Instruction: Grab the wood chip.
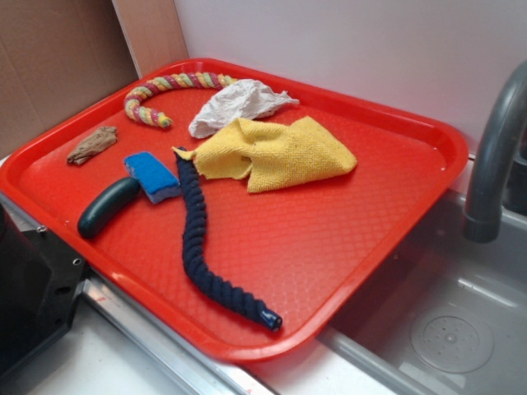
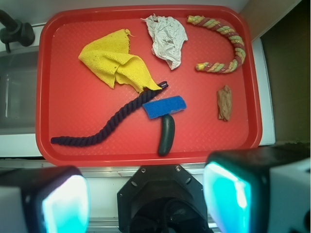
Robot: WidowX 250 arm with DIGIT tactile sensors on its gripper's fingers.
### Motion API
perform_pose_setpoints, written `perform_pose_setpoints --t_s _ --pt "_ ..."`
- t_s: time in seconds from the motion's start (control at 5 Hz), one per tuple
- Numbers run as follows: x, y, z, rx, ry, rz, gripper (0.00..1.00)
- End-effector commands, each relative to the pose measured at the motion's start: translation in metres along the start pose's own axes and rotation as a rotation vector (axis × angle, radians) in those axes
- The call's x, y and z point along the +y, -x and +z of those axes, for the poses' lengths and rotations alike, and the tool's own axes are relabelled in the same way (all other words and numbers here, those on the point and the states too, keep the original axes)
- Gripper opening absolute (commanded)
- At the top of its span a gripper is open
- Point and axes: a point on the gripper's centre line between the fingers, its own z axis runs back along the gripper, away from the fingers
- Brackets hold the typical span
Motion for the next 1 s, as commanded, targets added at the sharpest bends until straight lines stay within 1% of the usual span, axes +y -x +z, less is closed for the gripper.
perform_pose_setpoints --t_s 0.0,0.2,0.4,0.6,0.8 --pt "0.0 0.0 0.0 0.0 0.0 0.0 1.0" --pt "0.051 -0.01 -0.05 0.016 -0.047 0.024 1.0" --pt "0.093 -0.015 -0.088 -0.018 -0.06 -0.007 1.0" --pt "0.135 -0.016 -0.119 -0.033 -0.045 0.02 1.0" --pt "0.139 -0.031 -0.147 -0.083 0.032 -0.05 1.0"
